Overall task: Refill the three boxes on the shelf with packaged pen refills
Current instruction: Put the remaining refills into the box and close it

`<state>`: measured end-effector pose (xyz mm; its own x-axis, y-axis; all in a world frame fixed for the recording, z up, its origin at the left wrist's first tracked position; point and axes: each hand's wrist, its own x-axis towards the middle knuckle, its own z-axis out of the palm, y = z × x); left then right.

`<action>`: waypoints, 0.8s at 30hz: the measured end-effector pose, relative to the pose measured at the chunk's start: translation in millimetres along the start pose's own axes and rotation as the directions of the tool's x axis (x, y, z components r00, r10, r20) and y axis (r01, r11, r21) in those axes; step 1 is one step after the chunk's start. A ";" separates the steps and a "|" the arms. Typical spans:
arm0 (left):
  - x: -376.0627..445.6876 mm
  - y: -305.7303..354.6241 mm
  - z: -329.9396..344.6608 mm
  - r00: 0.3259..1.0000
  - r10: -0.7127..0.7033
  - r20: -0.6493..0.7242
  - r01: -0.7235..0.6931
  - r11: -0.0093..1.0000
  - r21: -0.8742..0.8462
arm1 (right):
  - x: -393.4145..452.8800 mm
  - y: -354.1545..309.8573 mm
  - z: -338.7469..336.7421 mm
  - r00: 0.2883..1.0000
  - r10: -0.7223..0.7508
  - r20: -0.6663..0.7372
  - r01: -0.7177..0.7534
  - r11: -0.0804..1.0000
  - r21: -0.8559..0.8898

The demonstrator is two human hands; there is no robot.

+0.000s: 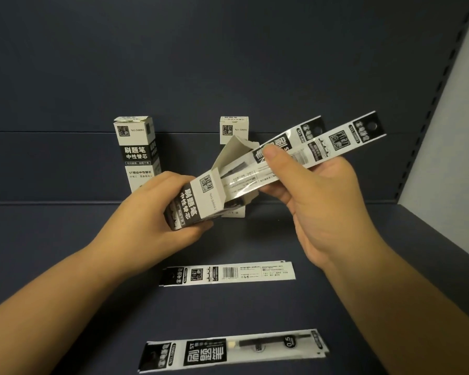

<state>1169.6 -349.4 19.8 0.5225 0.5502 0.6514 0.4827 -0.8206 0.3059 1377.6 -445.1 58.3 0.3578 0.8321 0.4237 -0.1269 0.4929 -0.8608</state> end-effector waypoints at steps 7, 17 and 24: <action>0.7 5.4 1.8 1.000 0.002 -0.005 -0.002 1.000 -0.011 | -9.9 10.9 7.9 0.993 -0.033 0.110 0.063 0.956 -0.288; 0.7 4.0 1.9 0.999 -0.022 -0.025 0.021 0.999 -0.042 | -5.5 19.5 7.2 0.985 -0.115 0.129 0.160 0.888 -0.432; 1.2 4.9 1.5 1.000 -0.008 -0.011 0.008 0.999 -0.037 | 1.2 20.8 5.7 0.972 -0.153 0.176 0.218 0.864 -0.454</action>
<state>1173.6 -352.6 21.1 0.5110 0.5552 0.6563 0.4607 -0.8214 0.3362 1370.1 -432.4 42.6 0.2044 0.7786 0.5932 0.3880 0.4920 -0.7794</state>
